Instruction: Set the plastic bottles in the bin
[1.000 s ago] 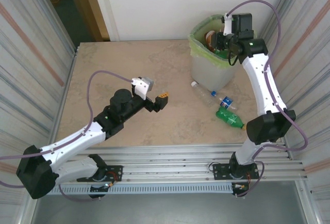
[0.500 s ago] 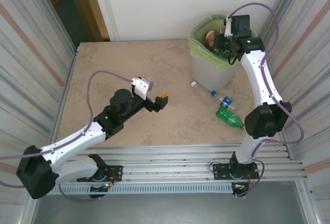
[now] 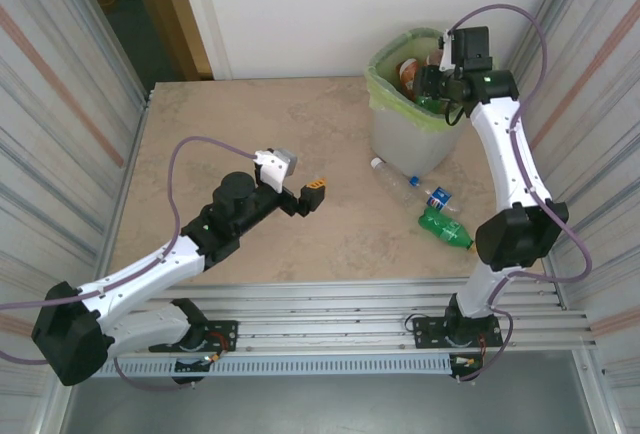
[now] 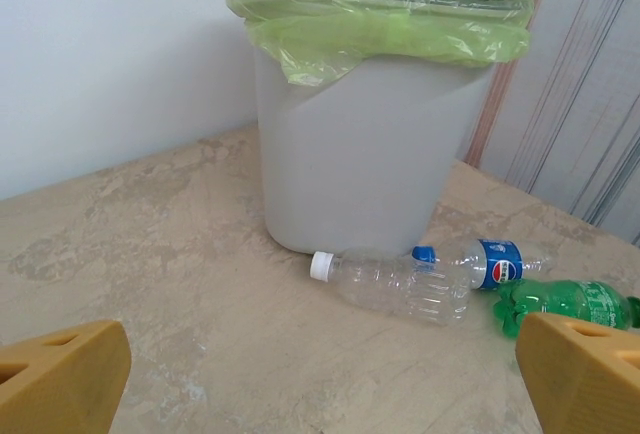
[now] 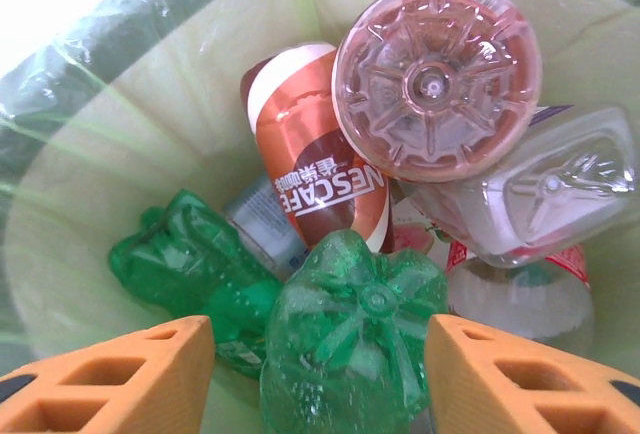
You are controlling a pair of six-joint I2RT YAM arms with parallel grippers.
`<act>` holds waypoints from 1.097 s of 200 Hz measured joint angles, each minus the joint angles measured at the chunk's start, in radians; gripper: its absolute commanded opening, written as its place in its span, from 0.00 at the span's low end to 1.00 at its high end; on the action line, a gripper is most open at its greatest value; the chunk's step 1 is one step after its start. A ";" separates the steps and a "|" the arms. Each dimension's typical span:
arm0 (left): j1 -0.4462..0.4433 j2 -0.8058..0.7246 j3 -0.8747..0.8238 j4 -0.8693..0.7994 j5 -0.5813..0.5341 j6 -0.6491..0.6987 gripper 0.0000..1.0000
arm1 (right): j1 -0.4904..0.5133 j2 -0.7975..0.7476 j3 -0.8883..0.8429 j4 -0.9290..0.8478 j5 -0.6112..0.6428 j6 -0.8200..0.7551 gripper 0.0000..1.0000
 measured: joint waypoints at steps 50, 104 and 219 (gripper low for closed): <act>0.004 0.000 0.000 0.000 0.000 0.000 0.99 | -0.001 -0.178 -0.090 -0.008 0.013 0.014 0.63; 0.019 0.000 0.000 0.000 0.000 0.000 0.99 | -0.061 -0.460 -0.416 -0.034 0.060 0.087 0.69; 0.052 0.026 -0.004 0.011 0.003 -0.054 0.99 | -0.206 -0.772 -1.093 -0.058 0.035 0.348 0.98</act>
